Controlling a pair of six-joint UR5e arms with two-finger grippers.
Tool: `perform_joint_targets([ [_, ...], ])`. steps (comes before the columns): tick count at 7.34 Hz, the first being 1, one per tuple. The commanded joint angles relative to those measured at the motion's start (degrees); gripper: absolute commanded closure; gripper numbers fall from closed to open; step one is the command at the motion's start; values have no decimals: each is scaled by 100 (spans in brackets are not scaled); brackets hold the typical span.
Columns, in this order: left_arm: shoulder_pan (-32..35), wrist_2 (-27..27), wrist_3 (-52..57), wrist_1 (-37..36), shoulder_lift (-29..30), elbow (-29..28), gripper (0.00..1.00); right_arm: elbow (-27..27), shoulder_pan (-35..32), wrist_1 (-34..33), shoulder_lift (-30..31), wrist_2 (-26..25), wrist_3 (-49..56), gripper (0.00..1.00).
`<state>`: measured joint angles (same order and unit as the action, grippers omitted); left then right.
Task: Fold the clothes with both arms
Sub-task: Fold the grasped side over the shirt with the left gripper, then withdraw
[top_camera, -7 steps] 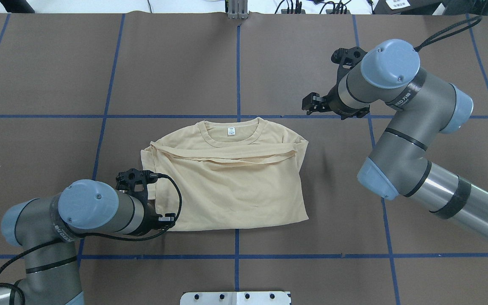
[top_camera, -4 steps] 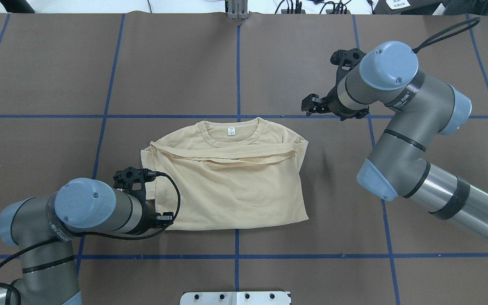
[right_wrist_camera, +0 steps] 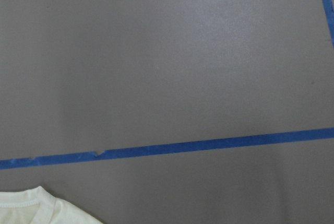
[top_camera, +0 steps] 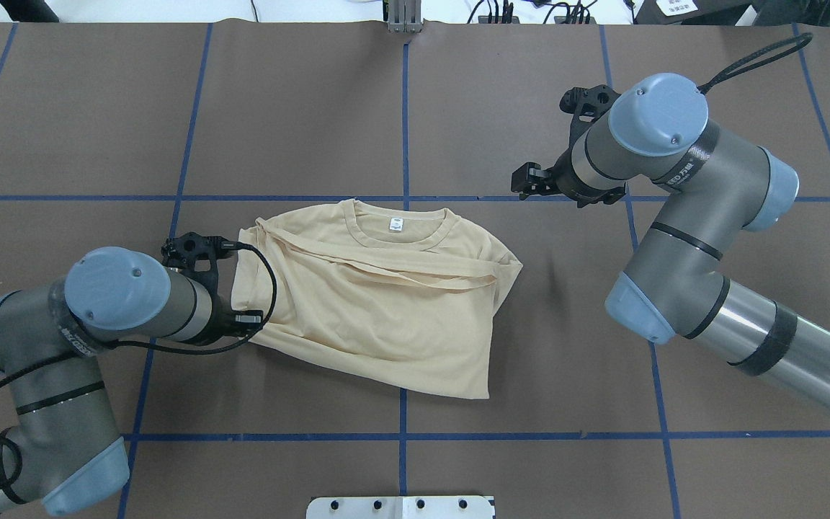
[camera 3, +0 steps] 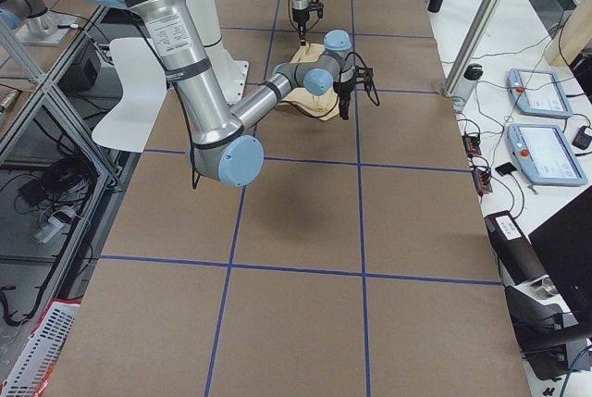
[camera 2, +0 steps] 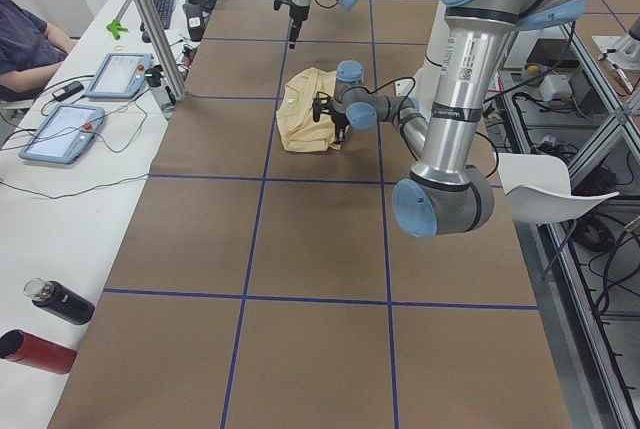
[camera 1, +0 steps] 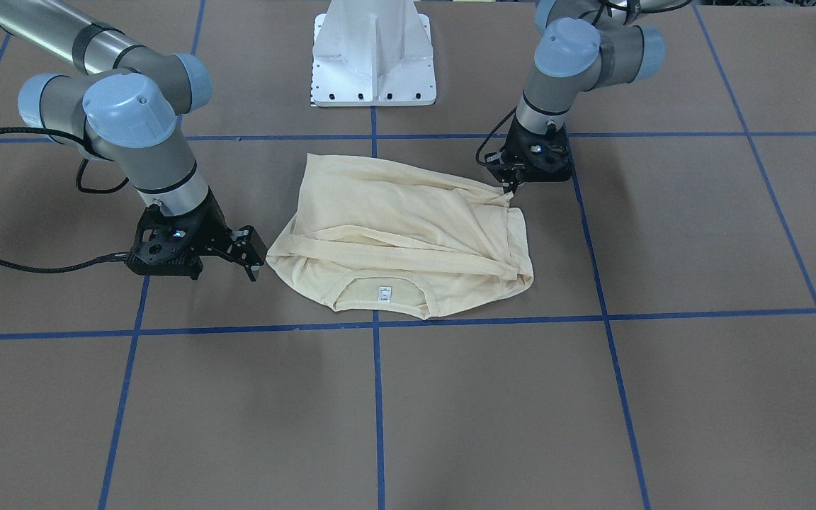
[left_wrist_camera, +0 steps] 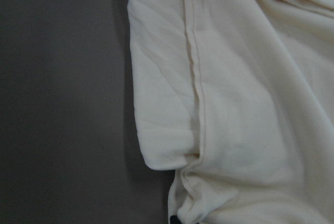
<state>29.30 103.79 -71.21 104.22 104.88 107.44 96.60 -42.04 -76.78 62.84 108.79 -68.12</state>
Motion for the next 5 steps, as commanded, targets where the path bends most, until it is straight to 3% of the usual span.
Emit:
perform_joint_targets([
  [1, 933, -8, 1069, -25, 459, -738, 100, -1, 29, 5, 0, -7, -9, 0],
  [2, 1198, -60, 1352, 1, 1011, -1499, 100, -1, 38, 5, 0, -16, -9, 0],
  [3, 1375, -452, 1564, 115, 1687, -2342, 100, -1, 38, 13, 0, -16, -9, 0],
  [5, 1710, -482, 1636, 1016, 2769, -4108, 100, -1, 47, 5, 0, -16, -9, 0],
])
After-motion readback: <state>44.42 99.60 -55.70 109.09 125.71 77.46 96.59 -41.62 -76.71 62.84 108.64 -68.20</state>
